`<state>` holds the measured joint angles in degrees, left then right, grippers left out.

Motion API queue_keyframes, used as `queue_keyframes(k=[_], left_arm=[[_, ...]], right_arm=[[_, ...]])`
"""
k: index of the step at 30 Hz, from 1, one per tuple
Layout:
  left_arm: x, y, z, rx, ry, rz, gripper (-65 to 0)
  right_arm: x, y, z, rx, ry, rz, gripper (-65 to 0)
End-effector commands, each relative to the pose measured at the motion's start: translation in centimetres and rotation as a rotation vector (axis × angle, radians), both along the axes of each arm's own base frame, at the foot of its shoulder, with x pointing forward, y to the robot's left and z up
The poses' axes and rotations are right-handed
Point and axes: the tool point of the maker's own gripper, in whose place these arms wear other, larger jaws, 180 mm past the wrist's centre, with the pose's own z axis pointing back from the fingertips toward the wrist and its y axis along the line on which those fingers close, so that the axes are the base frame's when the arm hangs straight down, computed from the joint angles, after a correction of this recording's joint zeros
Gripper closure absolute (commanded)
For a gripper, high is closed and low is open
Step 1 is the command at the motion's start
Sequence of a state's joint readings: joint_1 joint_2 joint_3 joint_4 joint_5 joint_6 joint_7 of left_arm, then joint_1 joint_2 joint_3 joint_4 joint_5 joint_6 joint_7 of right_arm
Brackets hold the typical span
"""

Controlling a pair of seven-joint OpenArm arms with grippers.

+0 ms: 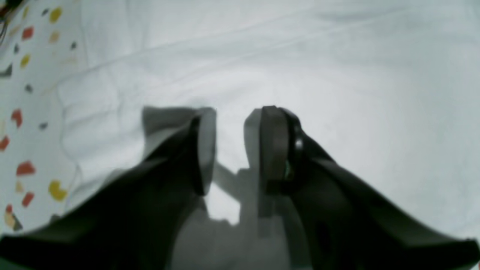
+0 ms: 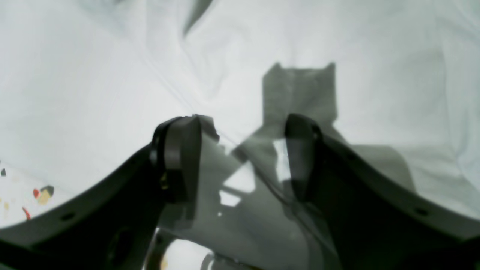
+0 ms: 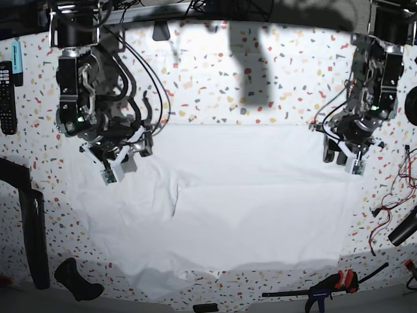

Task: Fold the T-shirt properly
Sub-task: 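Grasp the folded edge with both grippers and drag it back toward the collar, then pull the shirt with both grippers to spread it flat, then release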

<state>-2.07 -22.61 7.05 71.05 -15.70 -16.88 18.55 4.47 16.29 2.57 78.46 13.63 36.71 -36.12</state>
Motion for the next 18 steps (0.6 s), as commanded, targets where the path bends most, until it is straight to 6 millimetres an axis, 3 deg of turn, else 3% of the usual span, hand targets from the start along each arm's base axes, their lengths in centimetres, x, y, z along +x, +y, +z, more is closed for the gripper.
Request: queue_keyframes(k=[1,6,18], left_arm=[[-0.9,0.9,-0.7,0.035,0.044,0.001,-20.0],[-2.9,1.0,-2.0,0.039,0.089,-0.016,-20.0],[-7.3,0.1,-3.5,0.007,0.189,-0.047,-20.0]], right_arm=[[0.2,-0.3,0.6,-0.019,-0.007,0.01,-35.7],[-0.7,0.0,0.8,-0.026,-0.01,0.022,-35.7],[-5.6,0.0,-2.7,-0.02,0.096,0.006,-35.7]])
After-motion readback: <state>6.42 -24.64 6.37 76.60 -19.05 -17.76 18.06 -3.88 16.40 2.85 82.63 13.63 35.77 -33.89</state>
